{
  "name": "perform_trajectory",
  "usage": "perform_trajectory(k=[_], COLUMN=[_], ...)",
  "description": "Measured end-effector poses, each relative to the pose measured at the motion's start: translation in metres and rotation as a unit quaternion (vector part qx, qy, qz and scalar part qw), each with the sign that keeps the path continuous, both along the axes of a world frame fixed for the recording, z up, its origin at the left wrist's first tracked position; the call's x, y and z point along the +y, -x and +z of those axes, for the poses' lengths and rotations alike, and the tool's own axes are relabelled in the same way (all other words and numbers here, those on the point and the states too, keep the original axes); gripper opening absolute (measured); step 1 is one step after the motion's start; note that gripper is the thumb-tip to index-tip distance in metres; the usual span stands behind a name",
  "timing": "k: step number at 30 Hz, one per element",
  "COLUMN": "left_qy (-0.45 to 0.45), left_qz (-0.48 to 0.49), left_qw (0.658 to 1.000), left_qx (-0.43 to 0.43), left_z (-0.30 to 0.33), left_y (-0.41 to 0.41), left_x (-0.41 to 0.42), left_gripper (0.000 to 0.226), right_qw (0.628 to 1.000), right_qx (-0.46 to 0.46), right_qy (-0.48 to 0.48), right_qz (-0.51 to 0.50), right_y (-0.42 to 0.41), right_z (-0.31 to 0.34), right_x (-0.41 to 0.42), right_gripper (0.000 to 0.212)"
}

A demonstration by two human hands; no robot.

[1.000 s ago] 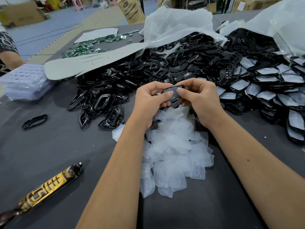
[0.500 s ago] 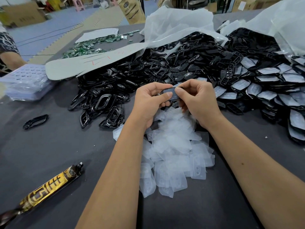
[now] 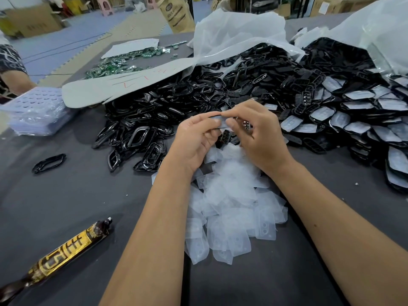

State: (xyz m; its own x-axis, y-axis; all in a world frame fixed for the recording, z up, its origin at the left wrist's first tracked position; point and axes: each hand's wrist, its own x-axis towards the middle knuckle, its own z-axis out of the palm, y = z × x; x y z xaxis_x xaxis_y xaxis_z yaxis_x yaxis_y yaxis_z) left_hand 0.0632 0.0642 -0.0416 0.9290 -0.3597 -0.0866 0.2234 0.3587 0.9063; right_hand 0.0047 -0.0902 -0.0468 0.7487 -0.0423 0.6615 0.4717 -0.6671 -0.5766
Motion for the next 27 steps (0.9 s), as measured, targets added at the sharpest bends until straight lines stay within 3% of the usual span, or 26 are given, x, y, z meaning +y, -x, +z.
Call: perform_trajectory(k=[3,6,9,13,17,19,27], left_qy=[0.071,0.081,0.048,0.003,0.007,0.010,-0.045], left_qz=[-0.011,-0.007,0.010,0.015,0.010,0.019,0.040], left_qw=[0.997,0.994,0.997,1.000,0.999,0.999,0.998], left_qx=[0.038,0.066,0.056,-0.022,-0.040,-0.032,-0.033], left_z=[0.003,0.006,0.007,0.003,0.002,0.002,-0.002], left_y=[-0.001,0.000,0.000,0.004,0.003,0.003,0.001], left_x=[0.006,0.008,0.005,-0.003,-0.002,-0.002,-0.005], left_gripper=[0.020,0.014,0.034,0.008,0.010,0.012,0.019], right_qw=[0.999,0.998,0.999,0.975,0.912,0.890,0.886], right_qx=[-0.009,-0.026,0.003,0.076,0.183,0.217,0.198], right_qy=[0.050,0.058,-0.042,-0.209,-0.350,-0.375,-0.393], right_qz=[0.015,-0.010,-0.014,0.018,0.113,0.141,0.143], right_y=[-0.001,-0.003,-0.002,-0.003,-0.005,-0.008,-0.008], right_z=[-0.002,-0.004,-0.004,-0.003,-0.006,-0.009,-0.013], right_x=[0.001,0.000,-0.001,-0.004,-0.008,-0.011,-0.012], right_gripper=[0.030,0.022,0.011,0.009,0.014,0.017,0.029])
